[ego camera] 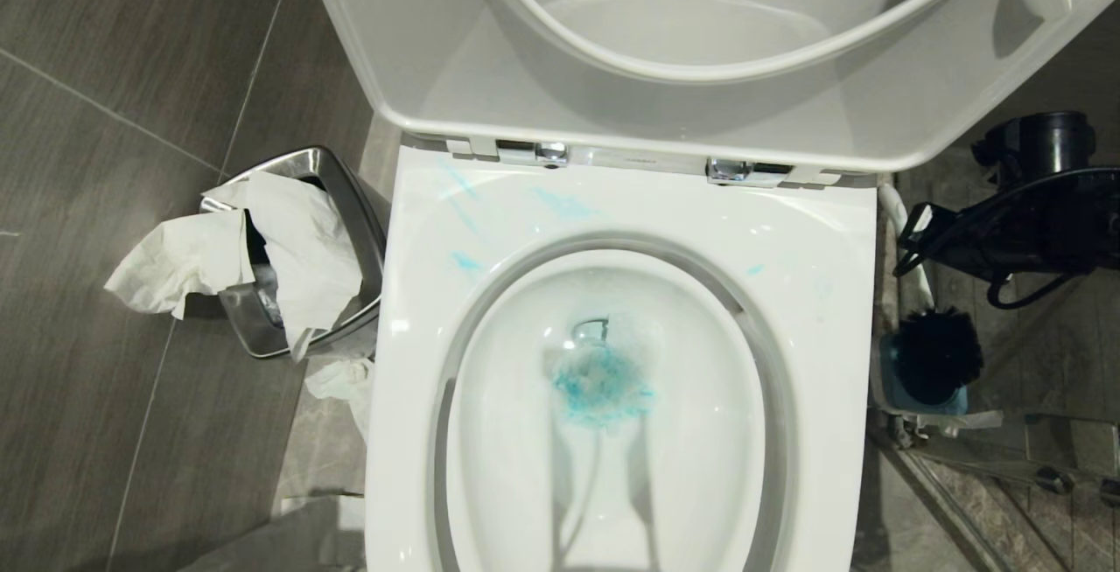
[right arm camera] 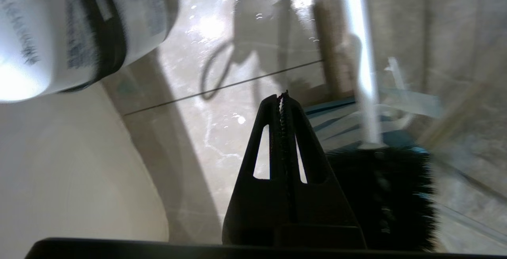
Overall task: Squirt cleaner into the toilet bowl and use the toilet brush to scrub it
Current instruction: Scrub the toilet bowl
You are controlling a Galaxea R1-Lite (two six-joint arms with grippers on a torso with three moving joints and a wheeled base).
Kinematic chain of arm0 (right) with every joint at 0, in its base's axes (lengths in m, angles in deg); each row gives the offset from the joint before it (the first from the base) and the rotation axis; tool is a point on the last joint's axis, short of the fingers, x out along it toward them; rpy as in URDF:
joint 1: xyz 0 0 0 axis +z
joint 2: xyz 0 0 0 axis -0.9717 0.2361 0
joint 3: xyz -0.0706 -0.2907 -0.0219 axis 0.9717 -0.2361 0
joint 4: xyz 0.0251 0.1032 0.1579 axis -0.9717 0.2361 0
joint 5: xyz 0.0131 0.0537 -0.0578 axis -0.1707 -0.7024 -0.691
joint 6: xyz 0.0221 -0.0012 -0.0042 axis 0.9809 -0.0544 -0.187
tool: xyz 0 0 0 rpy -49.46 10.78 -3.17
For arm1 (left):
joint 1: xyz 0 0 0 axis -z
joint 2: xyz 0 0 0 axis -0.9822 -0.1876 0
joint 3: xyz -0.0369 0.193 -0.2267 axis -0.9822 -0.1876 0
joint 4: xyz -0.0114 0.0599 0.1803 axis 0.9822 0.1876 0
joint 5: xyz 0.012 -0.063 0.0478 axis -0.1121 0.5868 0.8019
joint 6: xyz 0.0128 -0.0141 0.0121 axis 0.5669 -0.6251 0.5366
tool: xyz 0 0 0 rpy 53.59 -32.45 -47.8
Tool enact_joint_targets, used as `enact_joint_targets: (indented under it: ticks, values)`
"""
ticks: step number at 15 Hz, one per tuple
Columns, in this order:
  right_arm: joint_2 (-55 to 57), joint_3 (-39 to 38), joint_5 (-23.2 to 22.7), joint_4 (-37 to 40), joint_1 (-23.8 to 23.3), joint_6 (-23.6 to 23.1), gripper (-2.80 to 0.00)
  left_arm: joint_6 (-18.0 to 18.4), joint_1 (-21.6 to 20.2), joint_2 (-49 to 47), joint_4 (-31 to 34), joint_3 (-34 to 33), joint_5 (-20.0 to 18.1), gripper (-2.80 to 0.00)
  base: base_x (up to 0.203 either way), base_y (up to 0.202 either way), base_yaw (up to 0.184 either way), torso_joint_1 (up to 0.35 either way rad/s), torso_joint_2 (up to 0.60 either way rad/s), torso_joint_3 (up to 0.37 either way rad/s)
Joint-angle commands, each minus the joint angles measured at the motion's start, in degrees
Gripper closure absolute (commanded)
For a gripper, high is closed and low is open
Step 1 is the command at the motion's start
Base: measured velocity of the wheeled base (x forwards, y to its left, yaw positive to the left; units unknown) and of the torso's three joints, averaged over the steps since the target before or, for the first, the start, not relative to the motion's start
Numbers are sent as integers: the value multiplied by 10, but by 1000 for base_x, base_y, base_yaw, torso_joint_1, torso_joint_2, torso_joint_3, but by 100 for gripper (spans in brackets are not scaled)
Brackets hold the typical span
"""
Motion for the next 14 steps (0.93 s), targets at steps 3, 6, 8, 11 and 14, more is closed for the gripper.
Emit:
enact_joint_targets:
  ticks: [3,6,8,11,14]
  values:
    - [-16,-6,0,1,-8,0,0,-1,0,0,0,0,-1,0,0,0,0,0,0,0]
    - [-16,-8,0,0,-11,1,0,1,0,0,0,0,-1,0,0,0,0,0,0,0]
    - [-13,-4,0,0,-17,0,0,1,0,0,0,0,-1,0,0,0,0,0,0,0]
    - [-13,-3,0,0,-19,0,0,1,0,0,0,0,0,0,0,0,0,1,2,-9]
    - [-13,1,-1,0,-25,0,0,2,0,0,0,1,0,0,0,0,0,6,-2,-74]
